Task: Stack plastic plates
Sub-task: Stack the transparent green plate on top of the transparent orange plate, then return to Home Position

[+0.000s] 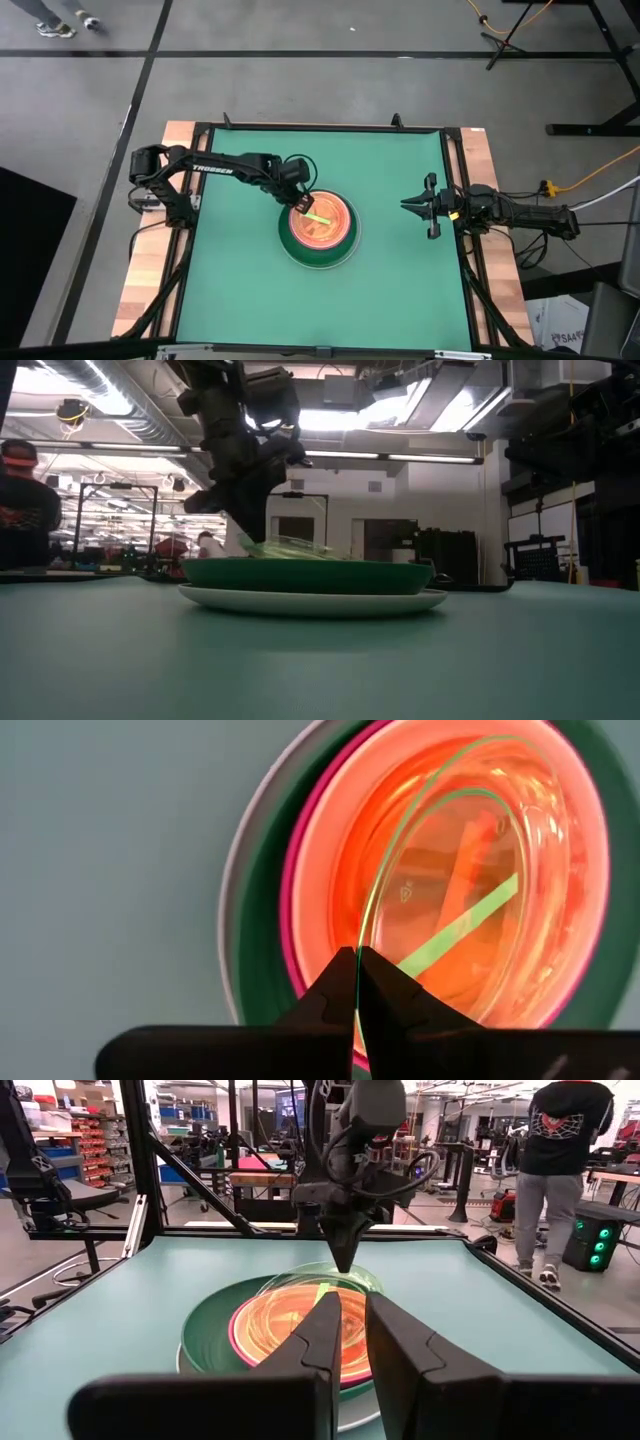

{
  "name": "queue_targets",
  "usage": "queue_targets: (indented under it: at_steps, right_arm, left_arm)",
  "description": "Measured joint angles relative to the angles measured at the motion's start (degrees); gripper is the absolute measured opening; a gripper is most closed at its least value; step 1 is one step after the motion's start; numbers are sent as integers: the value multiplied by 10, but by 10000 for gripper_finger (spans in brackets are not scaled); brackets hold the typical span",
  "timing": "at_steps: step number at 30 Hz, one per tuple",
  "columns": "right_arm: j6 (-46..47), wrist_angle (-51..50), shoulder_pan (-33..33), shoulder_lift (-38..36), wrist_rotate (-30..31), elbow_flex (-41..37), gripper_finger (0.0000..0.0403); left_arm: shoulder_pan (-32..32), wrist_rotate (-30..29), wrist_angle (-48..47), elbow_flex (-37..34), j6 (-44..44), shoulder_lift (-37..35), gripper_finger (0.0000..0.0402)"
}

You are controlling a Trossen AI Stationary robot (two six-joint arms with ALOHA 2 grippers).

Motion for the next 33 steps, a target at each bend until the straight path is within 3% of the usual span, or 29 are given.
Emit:
queue_targets:
  at_steps: [16, 27, 33]
  right_arm:
    - [0, 0, 0, 0, 0, 0, 40]
    - [0, 0, -1, 0, 0, 0, 40]
    - [0, 0, -1, 0, 0, 0, 40]
  left_arm:
    - [-6, -40, -1, 0, 1, 0, 3]
    - [-6, -60, -1, 0, 2, 0, 71]
    - [-6, -56, -2, 0, 3, 0, 81]
